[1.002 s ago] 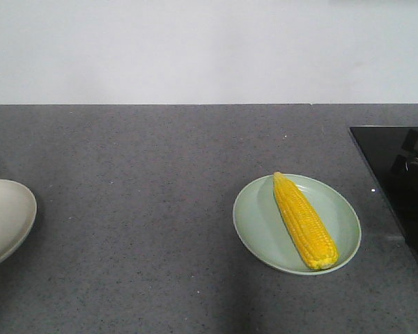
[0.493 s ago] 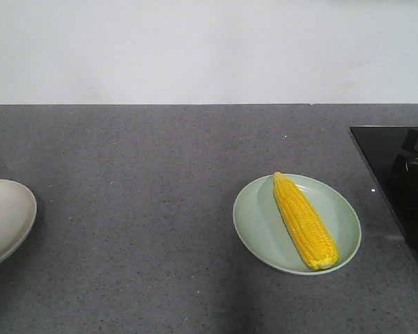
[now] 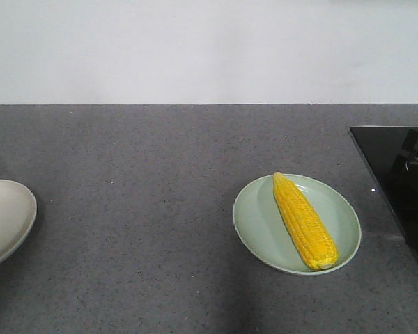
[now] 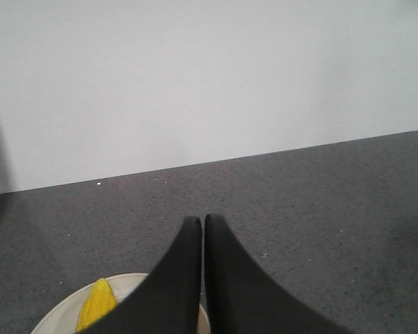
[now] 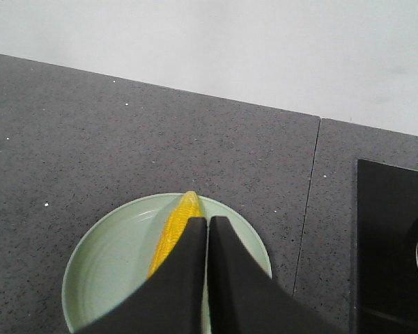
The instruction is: Distribute corn equally
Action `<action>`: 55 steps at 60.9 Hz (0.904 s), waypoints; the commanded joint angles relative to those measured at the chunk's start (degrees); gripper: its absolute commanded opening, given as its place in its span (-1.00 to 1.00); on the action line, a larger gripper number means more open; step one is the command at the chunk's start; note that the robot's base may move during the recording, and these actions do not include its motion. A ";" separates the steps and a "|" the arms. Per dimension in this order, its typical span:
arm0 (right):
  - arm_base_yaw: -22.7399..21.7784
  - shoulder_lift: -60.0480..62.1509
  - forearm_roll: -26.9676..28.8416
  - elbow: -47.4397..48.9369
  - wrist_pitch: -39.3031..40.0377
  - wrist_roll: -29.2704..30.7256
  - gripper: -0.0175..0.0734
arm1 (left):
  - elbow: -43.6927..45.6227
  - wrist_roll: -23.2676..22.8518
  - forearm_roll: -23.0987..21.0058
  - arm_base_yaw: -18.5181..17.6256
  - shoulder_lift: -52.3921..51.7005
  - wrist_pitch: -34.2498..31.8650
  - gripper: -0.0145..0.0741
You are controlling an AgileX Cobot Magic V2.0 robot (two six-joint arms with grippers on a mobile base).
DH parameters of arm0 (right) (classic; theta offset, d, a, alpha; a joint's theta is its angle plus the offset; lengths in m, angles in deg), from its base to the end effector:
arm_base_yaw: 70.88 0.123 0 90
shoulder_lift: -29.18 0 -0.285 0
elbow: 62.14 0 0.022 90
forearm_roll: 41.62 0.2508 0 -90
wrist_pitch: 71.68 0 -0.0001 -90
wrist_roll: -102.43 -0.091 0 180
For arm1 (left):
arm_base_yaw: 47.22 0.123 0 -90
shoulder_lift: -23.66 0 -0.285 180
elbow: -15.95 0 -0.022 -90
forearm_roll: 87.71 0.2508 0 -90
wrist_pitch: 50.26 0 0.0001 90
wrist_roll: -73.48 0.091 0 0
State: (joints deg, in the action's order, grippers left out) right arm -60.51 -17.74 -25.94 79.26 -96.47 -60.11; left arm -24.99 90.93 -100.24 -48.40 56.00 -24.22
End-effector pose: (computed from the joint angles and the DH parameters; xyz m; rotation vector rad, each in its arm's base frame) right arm 0.1347 0.0352 0.3424 -0.3015 1.8895 0.1934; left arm 0.0824 -0.0104 0.3548 0.1805 1.7139 -0.0180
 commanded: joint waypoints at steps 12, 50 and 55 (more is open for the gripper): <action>-0.17 0.13 0.29 1.60 4.09 0.27 -0.64 | -15.30 -3.99 7.48 0.00 -10.56 -13.30 -0.69; -0.17 0.13 0.29 1.60 3.89 0.27 -0.64 | -38.41 -15.69 16.49 0.05 -26.09 -24.95 -0.69; -0.17 0.13 0.29 1.60 3.89 0.27 -0.64 | -38.41 -15.55 16.56 0.05 -26.09 -25.46 -0.69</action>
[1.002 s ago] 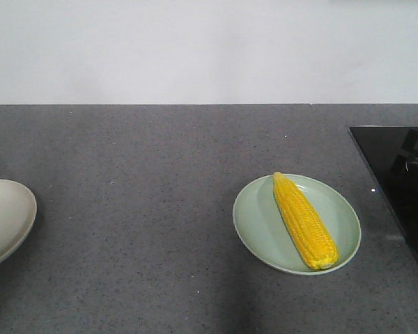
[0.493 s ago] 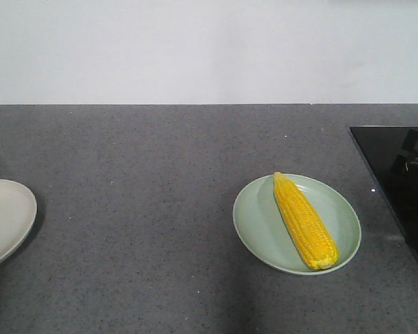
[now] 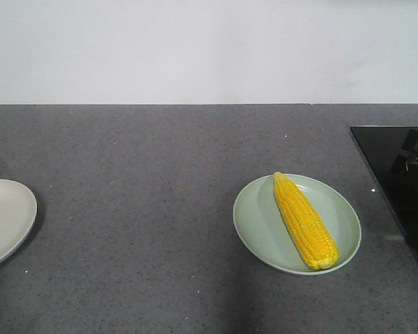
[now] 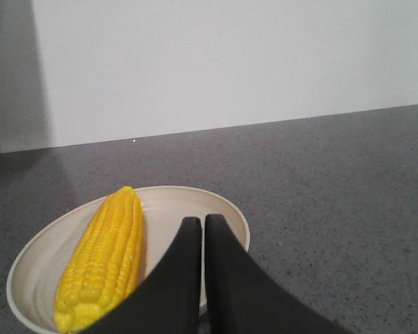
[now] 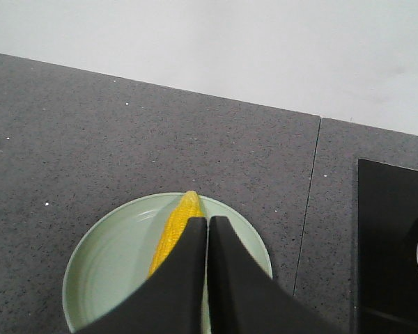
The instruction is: Distribute corn equally
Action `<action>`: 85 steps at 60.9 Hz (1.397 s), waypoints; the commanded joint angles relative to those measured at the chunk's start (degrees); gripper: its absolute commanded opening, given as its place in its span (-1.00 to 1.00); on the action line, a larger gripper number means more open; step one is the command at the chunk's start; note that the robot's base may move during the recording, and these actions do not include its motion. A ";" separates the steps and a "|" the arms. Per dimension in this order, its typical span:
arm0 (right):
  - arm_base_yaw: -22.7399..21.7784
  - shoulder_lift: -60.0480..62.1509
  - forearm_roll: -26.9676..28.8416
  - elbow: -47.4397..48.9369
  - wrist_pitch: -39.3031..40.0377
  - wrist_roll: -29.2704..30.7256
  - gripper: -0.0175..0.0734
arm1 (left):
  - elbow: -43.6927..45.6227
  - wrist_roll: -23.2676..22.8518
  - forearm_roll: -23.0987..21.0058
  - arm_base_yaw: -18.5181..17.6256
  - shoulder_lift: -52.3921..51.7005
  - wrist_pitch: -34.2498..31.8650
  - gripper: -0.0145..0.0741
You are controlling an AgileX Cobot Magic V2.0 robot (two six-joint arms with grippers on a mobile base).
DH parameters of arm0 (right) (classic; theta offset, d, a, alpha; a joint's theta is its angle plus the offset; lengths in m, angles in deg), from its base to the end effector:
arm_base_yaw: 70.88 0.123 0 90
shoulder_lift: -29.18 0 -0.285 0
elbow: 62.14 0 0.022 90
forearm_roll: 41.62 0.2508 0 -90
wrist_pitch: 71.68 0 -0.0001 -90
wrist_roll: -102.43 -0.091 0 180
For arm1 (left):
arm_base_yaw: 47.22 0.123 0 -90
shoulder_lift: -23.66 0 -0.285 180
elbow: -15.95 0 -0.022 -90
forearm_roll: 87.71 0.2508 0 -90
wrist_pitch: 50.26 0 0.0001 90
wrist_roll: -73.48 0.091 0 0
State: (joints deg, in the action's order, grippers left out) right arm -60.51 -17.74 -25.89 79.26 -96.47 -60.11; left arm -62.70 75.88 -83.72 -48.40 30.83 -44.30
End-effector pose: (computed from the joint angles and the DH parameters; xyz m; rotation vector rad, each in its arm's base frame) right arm 0.1347 0.0352 0.3424 -0.3010 1.8896 0.1943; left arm 0.0567 -0.0005 0.1959 0.0999 1.5990 0.0761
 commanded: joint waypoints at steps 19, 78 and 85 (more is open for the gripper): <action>-0.17 0.13 0.24 1.60 3.60 0.27 -0.64 | -0.65 -0.65 -0.48 0.05 -0.88 -4.60 -0.69; -0.17 3.33 -10.95 -0.35 6.79 -6.53 -0.64 | -0.65 -0.60 -0.48 0.05 -0.88 -4.60 -0.69; -0.17 7.58 -13.94 -7.12 15.66 -9.68 -0.64 | -0.65 -0.61 -0.48 0.05 -0.88 -4.54 -0.69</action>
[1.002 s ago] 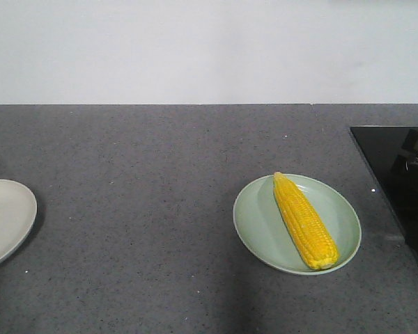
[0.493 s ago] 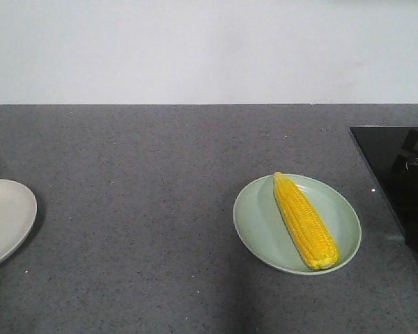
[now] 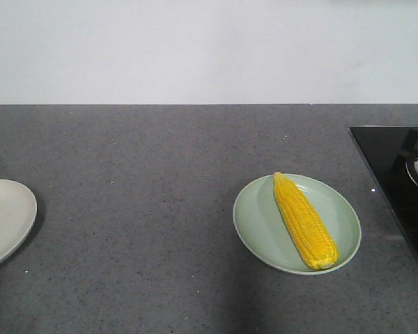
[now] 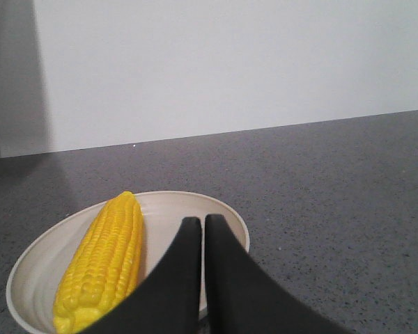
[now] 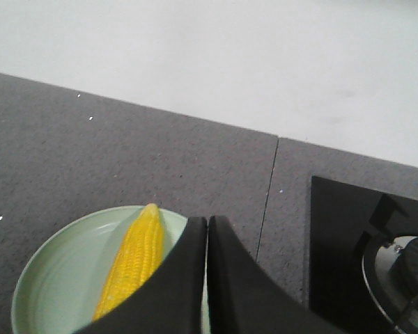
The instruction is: Distribute corn equally
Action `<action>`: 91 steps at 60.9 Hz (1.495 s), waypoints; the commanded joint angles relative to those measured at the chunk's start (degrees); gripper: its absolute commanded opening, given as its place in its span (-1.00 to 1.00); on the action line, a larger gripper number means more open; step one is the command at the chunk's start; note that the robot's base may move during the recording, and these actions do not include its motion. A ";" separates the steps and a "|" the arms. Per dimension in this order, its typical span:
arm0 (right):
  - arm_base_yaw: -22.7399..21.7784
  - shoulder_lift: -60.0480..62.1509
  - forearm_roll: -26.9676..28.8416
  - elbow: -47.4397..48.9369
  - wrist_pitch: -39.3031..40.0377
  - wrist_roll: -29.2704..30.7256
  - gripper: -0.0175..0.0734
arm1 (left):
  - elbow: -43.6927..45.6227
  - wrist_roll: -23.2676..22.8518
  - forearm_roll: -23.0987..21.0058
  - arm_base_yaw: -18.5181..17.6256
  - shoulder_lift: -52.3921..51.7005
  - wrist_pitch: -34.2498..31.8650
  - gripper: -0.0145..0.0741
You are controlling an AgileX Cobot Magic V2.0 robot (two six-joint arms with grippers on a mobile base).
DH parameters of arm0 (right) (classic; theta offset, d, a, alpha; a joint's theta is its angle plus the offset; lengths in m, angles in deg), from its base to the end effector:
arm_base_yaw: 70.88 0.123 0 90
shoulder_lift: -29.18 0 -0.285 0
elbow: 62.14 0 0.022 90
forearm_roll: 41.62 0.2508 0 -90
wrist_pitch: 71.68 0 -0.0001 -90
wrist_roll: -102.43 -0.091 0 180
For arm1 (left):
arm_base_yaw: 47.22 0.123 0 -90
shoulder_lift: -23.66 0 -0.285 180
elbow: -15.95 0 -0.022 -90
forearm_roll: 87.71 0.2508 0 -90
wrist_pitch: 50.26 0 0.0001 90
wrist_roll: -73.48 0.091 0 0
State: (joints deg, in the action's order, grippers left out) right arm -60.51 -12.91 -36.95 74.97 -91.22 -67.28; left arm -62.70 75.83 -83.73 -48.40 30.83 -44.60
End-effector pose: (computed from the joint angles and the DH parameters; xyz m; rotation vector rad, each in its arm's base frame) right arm 0.1220 0.0249 0.3351 -0.2769 1.8027 0.0801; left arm 0.0567 -0.0005 0.1964 0.0990 1.5938 0.0751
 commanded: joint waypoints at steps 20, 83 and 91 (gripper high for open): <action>-4.39 18.09 -2.64 -23.72 25.71 -4.00 -0.64 | -0.65 -0.57 -0.47 0.05 -0.88 -4.24 -0.69; -5.18 35.29 -4.67 -36.61 25.38 -8.23 -0.64 | -0.65 -0.57 -0.47 0.05 -0.88 -4.24 -0.69; -5.18 35.29 -4.67 -36.61 25.38 -8.23 -0.64 | -0.65 -0.57 -0.47 0.05 -0.88 -4.24 -0.69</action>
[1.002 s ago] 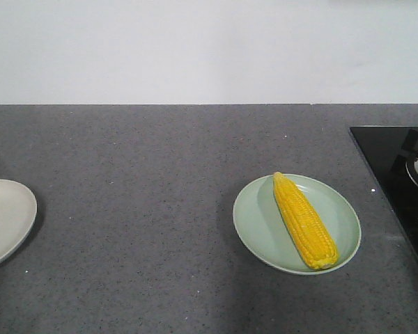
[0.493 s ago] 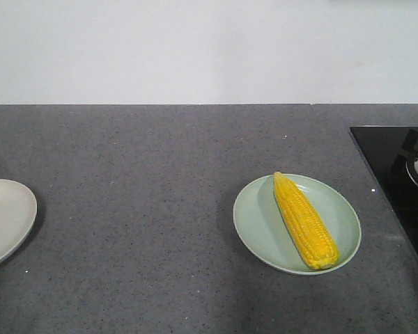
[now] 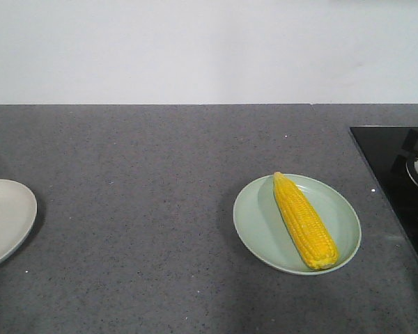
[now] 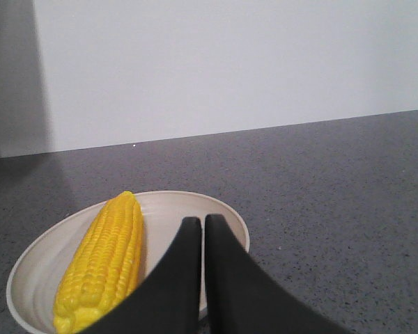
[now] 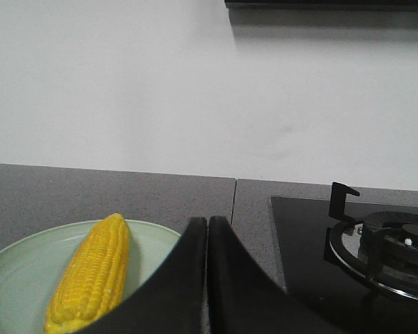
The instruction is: Distribute corn equally
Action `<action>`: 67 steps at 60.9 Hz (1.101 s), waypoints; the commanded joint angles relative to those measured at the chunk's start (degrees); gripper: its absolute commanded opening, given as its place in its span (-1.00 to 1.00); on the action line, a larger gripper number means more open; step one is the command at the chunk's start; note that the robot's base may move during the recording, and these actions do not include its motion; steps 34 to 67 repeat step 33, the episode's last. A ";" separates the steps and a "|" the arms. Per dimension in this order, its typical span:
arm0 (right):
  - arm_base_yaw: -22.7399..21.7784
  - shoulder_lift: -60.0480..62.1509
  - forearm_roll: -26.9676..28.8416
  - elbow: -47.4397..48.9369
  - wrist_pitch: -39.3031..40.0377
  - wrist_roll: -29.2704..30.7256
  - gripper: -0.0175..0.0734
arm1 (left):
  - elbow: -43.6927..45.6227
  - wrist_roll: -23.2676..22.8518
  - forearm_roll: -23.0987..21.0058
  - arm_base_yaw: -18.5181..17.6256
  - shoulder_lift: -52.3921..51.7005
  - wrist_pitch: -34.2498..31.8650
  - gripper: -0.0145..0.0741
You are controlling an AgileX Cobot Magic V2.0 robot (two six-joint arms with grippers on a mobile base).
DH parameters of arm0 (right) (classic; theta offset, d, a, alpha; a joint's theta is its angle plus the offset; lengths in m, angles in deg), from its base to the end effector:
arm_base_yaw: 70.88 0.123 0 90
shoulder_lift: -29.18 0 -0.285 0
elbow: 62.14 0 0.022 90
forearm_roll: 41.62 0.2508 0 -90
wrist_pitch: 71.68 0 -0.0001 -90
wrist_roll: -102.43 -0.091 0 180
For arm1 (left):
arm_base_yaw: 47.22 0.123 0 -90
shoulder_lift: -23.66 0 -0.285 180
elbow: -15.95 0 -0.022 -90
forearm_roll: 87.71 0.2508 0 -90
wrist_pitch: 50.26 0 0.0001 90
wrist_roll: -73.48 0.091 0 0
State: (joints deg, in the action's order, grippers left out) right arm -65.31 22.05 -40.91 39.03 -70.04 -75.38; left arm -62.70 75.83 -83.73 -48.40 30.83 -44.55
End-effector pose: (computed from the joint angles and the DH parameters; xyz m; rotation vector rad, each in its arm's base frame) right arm 0.0561 0.0054 0.2069 -0.0902 1.4692 0.0577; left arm 0.0567 -0.0005 0.1963 0.0990 1.5947 0.0752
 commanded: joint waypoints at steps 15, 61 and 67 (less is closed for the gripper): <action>-0.38 0.32 -0.71 -0.68 4.20 -0.12 -0.64 | -0.65 -0.57 -0.47 0.05 -0.88 -4.29 -0.69; -0.38 0.32 -0.71 -0.68 4.20 -0.12 -0.64 | -0.65 -0.57 -0.47 0.05 -0.88 -4.29 -0.69; -0.38 0.32 -0.71 -0.68 4.20 -0.12 -0.64 | -0.65 -0.57 -0.47 0.05 -0.88 -4.29 -0.69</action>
